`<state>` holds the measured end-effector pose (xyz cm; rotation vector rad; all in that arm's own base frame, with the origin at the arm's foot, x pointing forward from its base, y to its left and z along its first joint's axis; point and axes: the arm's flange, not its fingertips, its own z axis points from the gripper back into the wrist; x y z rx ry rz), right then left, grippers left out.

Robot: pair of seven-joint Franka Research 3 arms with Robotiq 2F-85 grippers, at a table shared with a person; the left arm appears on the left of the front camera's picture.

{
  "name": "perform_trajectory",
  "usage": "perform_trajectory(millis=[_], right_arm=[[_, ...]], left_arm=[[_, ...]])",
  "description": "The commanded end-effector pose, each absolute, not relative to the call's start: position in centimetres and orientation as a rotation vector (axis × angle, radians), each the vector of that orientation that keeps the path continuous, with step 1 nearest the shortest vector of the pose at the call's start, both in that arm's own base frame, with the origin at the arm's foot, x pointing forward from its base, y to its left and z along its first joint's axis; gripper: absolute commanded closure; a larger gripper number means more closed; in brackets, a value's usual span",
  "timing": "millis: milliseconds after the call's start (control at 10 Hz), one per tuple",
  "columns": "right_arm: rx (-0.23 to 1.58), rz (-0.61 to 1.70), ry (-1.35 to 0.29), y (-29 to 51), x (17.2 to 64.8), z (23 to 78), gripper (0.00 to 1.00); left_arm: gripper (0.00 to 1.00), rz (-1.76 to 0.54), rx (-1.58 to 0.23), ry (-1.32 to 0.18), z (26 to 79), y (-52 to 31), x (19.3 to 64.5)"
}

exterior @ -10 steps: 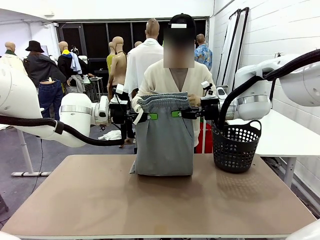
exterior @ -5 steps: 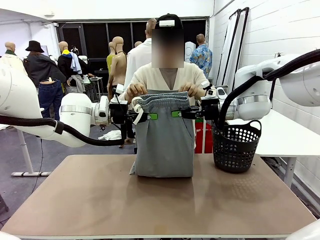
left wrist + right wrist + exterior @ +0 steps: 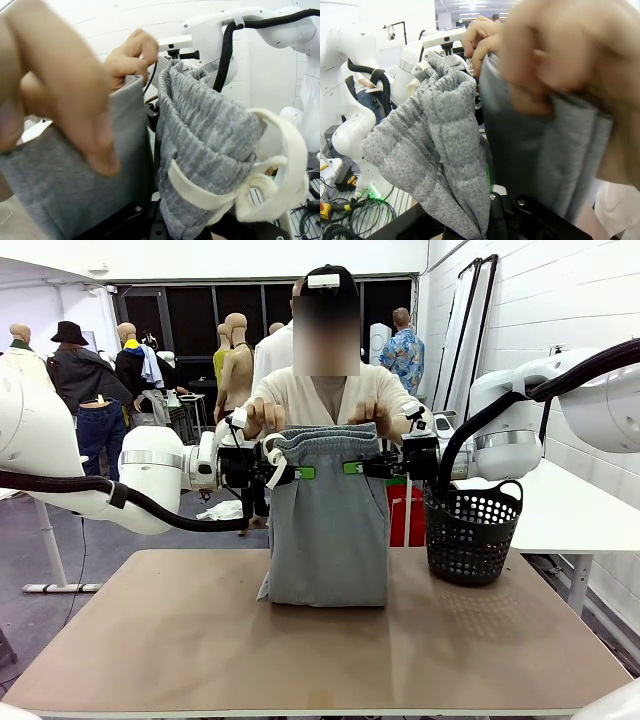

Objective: Fold the training pants.
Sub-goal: Release the ends of the Training pants and then grab the overlapped ends.

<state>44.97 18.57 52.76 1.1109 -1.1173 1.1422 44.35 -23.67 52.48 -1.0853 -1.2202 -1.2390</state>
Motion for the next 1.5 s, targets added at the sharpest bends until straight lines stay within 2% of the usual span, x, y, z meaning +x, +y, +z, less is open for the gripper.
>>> perform_trajectory(millis=[0, 1400], right_arm=[[1.117, 1.142, -1.126, 18.66, 44.87, 52.96, 1.00], [1.117, 1.142, -1.126, 18.66, 44.87, 52.96, 1.00]], left_arm=[[1.00, -1.221, -1.089, -1.241, 52.72, -23.61, 44.02], [1.00, -1.221, -1.089, -1.241, 52.72, -23.61, 44.02]])
